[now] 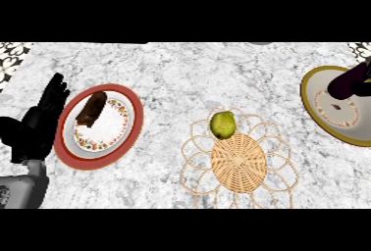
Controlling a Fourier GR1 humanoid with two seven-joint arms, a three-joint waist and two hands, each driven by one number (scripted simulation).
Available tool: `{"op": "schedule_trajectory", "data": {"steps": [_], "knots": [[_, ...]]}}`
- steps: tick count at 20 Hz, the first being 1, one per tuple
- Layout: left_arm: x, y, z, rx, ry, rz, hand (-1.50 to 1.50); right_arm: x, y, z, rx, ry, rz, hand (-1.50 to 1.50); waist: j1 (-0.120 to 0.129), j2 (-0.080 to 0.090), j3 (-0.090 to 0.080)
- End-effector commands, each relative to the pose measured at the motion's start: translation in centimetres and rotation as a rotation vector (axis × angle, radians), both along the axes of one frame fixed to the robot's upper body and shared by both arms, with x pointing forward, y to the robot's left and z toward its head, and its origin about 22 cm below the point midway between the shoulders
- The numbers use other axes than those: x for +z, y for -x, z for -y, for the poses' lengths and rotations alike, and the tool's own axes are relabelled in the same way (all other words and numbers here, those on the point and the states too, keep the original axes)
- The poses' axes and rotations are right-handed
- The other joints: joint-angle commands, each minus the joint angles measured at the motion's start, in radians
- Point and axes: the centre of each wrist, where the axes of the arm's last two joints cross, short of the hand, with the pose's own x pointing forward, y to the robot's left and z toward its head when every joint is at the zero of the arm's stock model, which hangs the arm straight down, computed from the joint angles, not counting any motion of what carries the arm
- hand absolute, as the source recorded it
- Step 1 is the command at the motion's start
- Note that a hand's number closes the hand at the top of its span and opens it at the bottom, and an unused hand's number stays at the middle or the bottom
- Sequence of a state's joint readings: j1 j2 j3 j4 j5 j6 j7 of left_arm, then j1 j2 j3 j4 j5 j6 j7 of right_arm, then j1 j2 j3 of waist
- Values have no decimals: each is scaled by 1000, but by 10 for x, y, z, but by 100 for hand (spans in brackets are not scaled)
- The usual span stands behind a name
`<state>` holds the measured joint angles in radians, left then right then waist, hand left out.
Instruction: Pick the eggplant from the placemat and place it in the bowl
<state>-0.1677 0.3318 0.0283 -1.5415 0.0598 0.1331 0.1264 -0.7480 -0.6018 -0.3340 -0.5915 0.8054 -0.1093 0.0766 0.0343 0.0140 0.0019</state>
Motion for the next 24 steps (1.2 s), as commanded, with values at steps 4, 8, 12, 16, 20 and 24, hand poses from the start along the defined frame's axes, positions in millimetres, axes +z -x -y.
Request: {"op": "schedule_trajectory", "data": {"steps": [4,8,12,16,20,24], "knots": [[7,1,-9,3,-2,10,0,-31,13,24,116,-109,-58,-150,0,-2,1],[-6,-2,4,-3,7,4,0,-17,12,32,96,-342,196,-150,-3,2,3],[-6,-3,-9,23,9,-7,0,17,20,61,49,-558,505,-150,-19,-1,4],[9,6,-8,7,0,1,0,1,53,93,19,-701,597,-150,-8,-4,4],[0,11,-2,30,1,-4,0,6,109,145,-2,-726,554,-150,-22,-6,2],[-5,2,-7,26,11,0,0,3,151,171,35,-761,524,-150,-29,-5,2]]}}
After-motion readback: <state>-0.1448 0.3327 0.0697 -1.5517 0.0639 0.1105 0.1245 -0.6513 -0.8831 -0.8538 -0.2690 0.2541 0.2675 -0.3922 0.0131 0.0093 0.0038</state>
